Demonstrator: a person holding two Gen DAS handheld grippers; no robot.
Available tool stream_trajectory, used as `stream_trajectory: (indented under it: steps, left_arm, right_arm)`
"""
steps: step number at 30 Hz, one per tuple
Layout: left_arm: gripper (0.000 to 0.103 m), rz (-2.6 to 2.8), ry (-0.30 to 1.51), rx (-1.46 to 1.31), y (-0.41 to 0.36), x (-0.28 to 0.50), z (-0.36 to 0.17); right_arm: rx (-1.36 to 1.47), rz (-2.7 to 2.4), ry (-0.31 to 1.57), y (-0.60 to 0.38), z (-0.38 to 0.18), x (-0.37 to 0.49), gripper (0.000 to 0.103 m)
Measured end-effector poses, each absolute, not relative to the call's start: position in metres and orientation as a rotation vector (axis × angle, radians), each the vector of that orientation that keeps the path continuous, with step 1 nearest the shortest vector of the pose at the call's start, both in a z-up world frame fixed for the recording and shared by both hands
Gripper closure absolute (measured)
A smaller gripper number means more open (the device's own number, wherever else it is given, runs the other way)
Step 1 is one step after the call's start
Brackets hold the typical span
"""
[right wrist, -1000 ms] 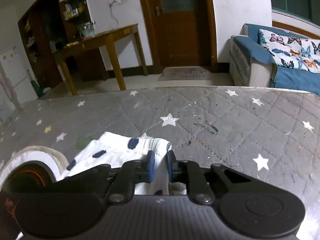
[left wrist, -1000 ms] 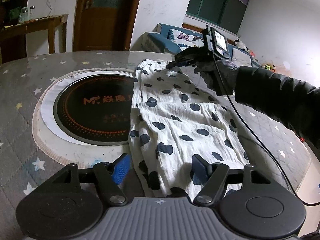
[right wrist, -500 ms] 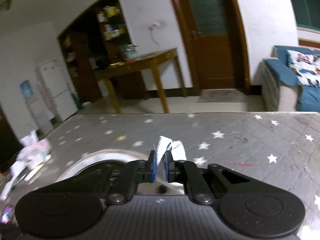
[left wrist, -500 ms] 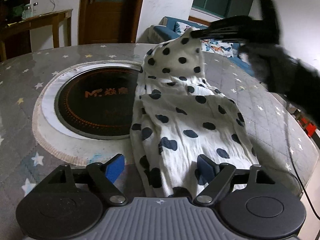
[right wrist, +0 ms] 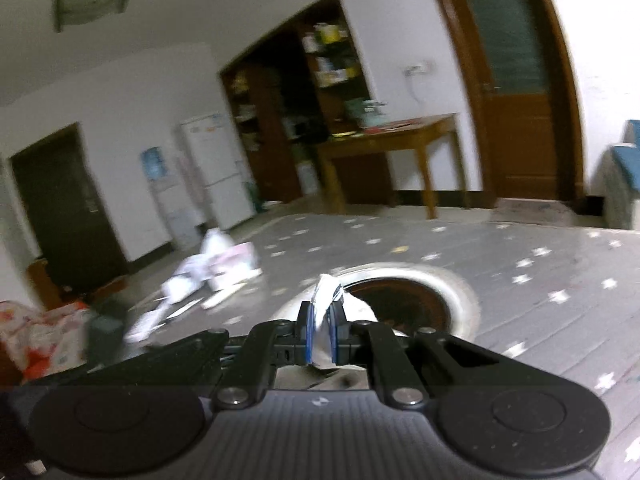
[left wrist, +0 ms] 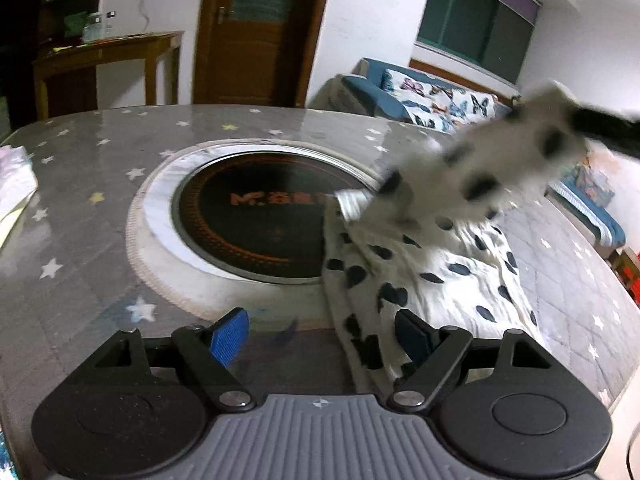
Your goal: Fold clothes
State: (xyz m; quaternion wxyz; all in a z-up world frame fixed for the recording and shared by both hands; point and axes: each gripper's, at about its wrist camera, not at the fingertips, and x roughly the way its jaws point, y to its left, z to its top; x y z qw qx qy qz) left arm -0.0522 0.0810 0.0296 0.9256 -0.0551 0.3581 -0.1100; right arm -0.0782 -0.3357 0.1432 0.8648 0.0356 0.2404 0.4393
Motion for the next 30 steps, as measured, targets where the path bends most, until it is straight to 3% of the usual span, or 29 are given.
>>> stream_trajectory:
  steps: [4, 8, 17, 20, 25, 30]
  left_arm:
    - [0.020, -0.190, 0.715, -0.128, 0.093, -0.056, 0.033]
    - [0.020, -0.166, 0.685, -0.148, 0.103, -0.059, 0.041]
    - [0.021, -0.220, 0.622, -0.144, 0.091, -0.062, 0.063]
    - [0.022, -0.288, 0.613, -0.126, 0.072, -0.062, 0.067]
    - [0.029, -0.409, 0.597, -0.095, 0.042, -0.061, 0.067]
    - [0.033, -0.481, 0.640, -0.068, 0.023, -0.055, 0.052]
  right_arm:
    - [-0.090, 0.997, 0.494, -0.325, 0.130, -0.127, 0.094]
    - [-0.209, 1.061, 0.560, -0.318, 0.109, -0.160, 0.083]
    - [-0.130, 0.996, 0.626, -0.330, 0.105, -0.153, 0.082]
    - [-0.118, 0.991, 0.655, -0.320, 0.091, -0.141, 0.076]
    - [-0.143, 1.009, 0.763, -0.308, 0.060, -0.138, 0.076]
    - [-0.092, 0.954, 0.735, -0.334, 0.072, -0.136, 0.074]
